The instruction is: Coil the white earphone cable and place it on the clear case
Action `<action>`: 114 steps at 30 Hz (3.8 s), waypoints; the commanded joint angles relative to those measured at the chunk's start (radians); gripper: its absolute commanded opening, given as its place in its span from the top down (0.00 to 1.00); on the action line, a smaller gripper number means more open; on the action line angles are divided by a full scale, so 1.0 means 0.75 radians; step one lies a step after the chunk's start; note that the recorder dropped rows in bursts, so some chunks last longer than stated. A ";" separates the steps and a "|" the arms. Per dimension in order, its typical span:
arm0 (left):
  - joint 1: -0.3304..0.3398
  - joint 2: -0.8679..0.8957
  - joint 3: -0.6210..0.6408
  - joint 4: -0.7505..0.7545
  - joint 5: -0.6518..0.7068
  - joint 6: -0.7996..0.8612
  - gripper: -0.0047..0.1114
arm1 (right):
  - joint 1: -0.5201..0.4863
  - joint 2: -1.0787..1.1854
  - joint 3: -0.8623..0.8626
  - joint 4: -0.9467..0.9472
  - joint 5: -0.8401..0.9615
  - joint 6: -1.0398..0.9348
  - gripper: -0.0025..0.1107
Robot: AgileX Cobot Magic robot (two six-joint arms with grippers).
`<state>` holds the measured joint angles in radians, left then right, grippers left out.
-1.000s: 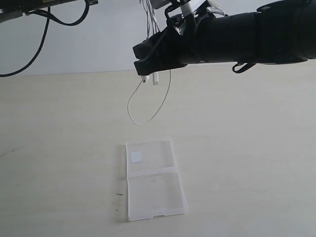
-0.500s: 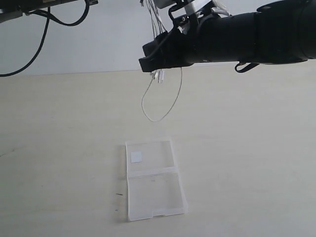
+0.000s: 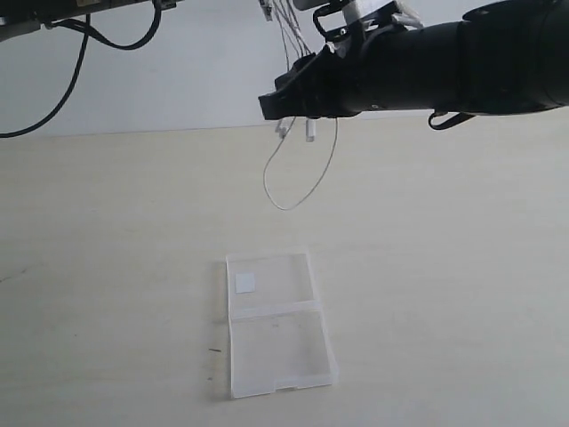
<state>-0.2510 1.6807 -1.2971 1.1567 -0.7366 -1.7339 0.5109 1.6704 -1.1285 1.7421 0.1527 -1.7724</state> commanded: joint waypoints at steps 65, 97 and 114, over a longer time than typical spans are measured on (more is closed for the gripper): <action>-0.021 0.094 0.000 0.537 -0.170 -0.060 0.54 | 0.002 -0.264 -0.107 0.003 -0.361 -0.368 0.98; -0.019 0.006 -0.026 0.784 -0.166 -0.204 0.54 | 0.002 -0.224 -0.107 0.003 -0.412 -0.393 0.98; -0.010 -0.006 -0.024 0.784 -0.068 -0.204 0.54 | 0.002 -0.224 -0.107 0.003 -0.425 -0.393 0.98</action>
<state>-0.2603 1.6926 -1.3109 1.7486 -0.7803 -1.8839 0.5168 1.5042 -1.2114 1.7460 -0.1559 -2.0600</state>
